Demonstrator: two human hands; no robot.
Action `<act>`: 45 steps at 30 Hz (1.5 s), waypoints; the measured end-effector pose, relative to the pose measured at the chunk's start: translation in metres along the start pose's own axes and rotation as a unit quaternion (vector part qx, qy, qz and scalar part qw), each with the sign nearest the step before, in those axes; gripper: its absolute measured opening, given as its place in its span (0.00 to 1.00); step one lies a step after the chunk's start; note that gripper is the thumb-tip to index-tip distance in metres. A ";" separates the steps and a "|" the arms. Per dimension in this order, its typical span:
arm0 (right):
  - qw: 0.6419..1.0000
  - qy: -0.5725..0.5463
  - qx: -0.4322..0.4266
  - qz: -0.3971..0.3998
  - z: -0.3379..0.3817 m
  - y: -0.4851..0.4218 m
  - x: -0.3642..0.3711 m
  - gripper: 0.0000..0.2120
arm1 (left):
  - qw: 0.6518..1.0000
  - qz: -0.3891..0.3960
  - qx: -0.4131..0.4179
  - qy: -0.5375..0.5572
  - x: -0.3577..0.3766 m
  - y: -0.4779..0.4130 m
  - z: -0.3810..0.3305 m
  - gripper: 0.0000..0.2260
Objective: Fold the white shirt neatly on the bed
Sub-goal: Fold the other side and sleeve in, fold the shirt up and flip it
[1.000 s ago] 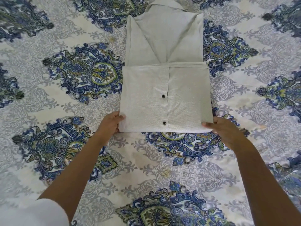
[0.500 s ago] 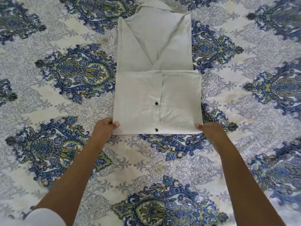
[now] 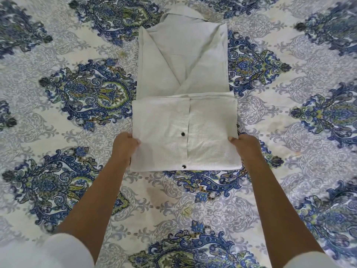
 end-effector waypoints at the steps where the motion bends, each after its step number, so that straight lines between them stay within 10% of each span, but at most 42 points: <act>1: 0.999 0.015 -0.009 -0.036 0.003 0.002 -0.004 0.13 | 0.999 -0.015 0.020 -0.031 -0.001 0.000 -0.002 0.03; 4: 0.954 0.097 -0.161 -0.234 0.038 0.027 -0.009 0.16 | 0.944 -0.150 0.210 -0.207 0.000 0.014 -0.048 0.17; 7: 0.884 0.193 -0.383 -0.187 0.089 0.045 0.046 0.22 | 0.823 -0.053 0.472 -0.313 0.065 0.031 -0.101 0.25; 9: 0.846 0.293 -0.428 -0.124 0.098 0.030 0.077 0.25 | 0.751 0.021 0.512 -0.416 0.098 0.013 -0.097 0.26; 14: 0.828 0.367 -0.400 -0.145 0.099 -0.030 0.055 0.25 | 0.715 0.012 0.504 -0.484 0.083 -0.041 -0.090 0.25; 20: 0.907 0.258 -0.271 -0.195 0.098 -0.041 0.017 0.27 | 0.752 -0.048 0.477 -0.453 0.063 -0.045 -0.097 0.26; 25: 0.817 0.341 -0.442 -0.147 0.069 0.036 0.093 0.26 | 0.687 0.051 0.582 -0.432 0.119 0.034 -0.069 0.26; 32: 0.904 0.272 -0.249 -0.217 0.046 0.007 0.046 0.29 | 0.763 -0.004 0.503 -0.406 0.092 0.024 -0.059 0.29; 36: 0.840 0.346 -0.389 -0.151 0.028 0.042 0.083 0.27 | 0.705 0.039 0.549 -0.447 0.109 0.053 -0.026 0.27; 42: 0.871 0.317 -0.310 -0.212 -0.002 0.007 -0.001 0.27 | 0.751 -0.024 0.479 -0.453 0.026 0.015 -0.011 0.27; 45: 0.835 0.323 -0.386 -0.222 0.003 0.001 -0.029 0.28 | 0.715 -0.059 0.514 -0.470 -0.013 -0.002 -0.016 0.27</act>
Point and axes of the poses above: each hand's wrist, its own y-axis away from the middle knuckle, its own x-axis out of the palm, z = x × y, the point moved 7 cm from there along -y, towards the middle knuckle, and after that the axes turned 7 degrees about x, right-handed, at the moved point
